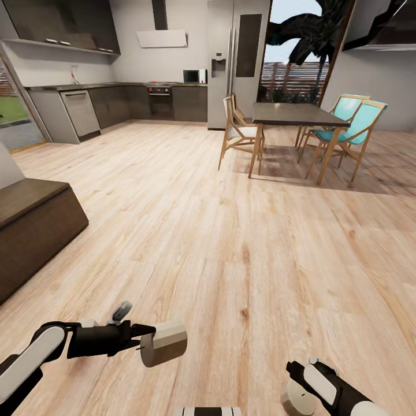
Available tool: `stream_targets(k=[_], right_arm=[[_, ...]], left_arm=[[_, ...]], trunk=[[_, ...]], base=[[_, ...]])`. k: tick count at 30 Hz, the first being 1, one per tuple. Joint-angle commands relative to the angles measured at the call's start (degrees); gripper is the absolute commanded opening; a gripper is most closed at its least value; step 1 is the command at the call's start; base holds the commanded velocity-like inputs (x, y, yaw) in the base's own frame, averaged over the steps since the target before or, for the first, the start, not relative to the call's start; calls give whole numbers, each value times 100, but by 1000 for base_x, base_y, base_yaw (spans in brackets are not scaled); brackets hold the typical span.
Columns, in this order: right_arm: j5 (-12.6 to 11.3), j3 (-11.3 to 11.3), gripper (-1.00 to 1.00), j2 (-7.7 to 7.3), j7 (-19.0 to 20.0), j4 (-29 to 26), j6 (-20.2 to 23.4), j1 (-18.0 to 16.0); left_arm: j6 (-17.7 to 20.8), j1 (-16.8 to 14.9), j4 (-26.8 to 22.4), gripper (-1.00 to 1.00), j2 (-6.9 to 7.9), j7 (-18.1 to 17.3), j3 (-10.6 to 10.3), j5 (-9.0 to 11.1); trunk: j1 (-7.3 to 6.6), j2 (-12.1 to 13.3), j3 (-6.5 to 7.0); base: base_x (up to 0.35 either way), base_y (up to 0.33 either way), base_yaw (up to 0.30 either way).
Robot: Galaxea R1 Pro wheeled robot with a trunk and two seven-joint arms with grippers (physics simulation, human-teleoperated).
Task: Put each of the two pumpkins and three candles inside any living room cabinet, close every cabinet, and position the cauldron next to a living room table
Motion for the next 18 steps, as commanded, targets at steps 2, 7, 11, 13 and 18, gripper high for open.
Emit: stream_targets(k=[2,7,11,13,18], right_arm=[[-26,40,100,-12,-33,-15,5,-3],[-26,38,100,-15,71,-9,-60,-3],[-31,32,100,-22,90,-7,-70,-3],[-33,37,100,-24,98,-13,-71,-3],[-34,35,100,-24,105,-15,-79,-3]], left_arm=[[7,-4,-2,-100,4,-12,-6,1],[7,-4,-9,-100,4,-12,-13,4],[7,-4,-10,-100,4,-12,-8,5],[7,-4,-11,-100,4,-12,-9,2],[7,-4,-12,-100,4,-12,-12,5]], trunk=[[4,-5,-49],[17,-12,-160],[27,-17,-249],[32,-20,-293],[45,-26,-404]], base=[[0,0,0],[0,0,0],[0,0,0],[0,0,0],[0,0,0]])
